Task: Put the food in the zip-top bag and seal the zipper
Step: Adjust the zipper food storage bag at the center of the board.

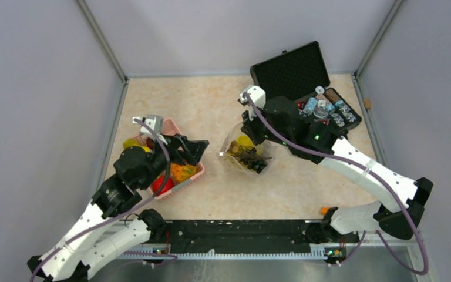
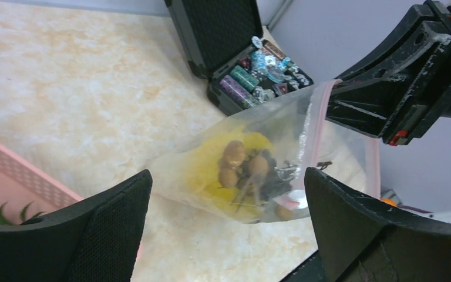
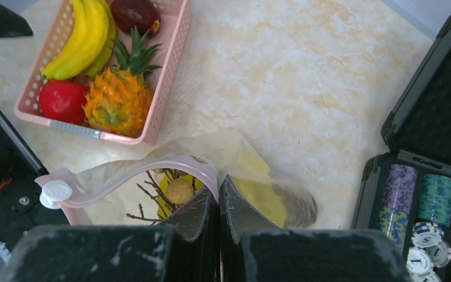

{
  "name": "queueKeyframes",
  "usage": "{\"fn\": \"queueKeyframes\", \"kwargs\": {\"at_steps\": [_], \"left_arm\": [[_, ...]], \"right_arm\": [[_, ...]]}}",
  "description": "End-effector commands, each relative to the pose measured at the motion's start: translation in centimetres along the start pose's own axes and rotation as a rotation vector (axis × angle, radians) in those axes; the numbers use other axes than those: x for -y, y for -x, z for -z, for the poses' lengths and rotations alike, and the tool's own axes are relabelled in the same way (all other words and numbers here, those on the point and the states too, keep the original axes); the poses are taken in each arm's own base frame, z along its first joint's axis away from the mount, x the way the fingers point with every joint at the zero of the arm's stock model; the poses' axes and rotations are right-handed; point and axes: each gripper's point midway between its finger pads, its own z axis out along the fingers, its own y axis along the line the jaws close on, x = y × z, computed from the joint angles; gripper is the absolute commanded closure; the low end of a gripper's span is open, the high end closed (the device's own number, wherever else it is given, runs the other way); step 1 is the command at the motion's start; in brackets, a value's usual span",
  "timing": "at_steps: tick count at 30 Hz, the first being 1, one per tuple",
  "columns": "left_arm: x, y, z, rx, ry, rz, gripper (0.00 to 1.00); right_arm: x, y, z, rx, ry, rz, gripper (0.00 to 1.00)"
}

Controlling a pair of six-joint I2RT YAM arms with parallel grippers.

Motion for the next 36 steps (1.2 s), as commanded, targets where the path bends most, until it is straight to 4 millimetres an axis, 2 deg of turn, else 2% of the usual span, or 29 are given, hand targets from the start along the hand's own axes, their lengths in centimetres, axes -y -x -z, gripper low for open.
{"fn": "queueKeyframes", "kwargs": {"at_steps": [1,5,9,11,15,20,25,29,31,33,36], "left_arm": [[-1.6,1.1,1.5,0.033,0.069,-0.105,0.01],[-2.1,0.8,2.0,0.016,0.08,-0.149,0.01],[-1.7,-0.9,1.5,-0.04,0.015,-0.238,0.01],[-1.9,-1.3,1.2,-0.024,-0.002,-0.282,0.01],[-1.6,-1.8,0.4,0.034,-0.069,-0.34,0.01],[0.0,-0.4,0.5,0.13,-0.16,-0.422,0.01],[3.0,-3.1,0.8,0.11,-0.434,-0.681,0.01],[4.2,-5.7,1.0,0.002,-0.575,-0.742,0.02],[5.3,-6.9,1.3,-0.017,-0.677,-0.768,0.07],[6.3,-7.6,1.4,-0.026,-0.751,-0.767,0.11],[6.8,-8.3,1.2,-0.021,-0.774,-0.786,0.11]], "right_arm": [[-0.1,2.1,1.5,0.083,0.035,0.096,1.0],[-0.6,2.5,2.2,0.106,0.078,0.135,1.0],[-1.0,2.9,2.8,0.138,0.114,0.181,1.0],[-1.5,2.5,3.3,0.136,0.149,0.211,1.0],[-1.1,1.6,4.0,0.144,0.143,0.219,1.0],[-1.1,1.7,5.3,0.17,0.196,0.191,1.0],[-1.0,1.8,6.0,0.172,0.243,0.218,1.0],[-0.8,1.7,5.7,0.152,0.26,0.224,1.0],[-0.6,1.9,5.3,0.159,0.256,0.208,1.0],[-0.6,2.2,4.9,0.167,0.258,0.193,1.0],[-0.7,2.0,4.3,0.157,0.266,0.182,1.0]]}}
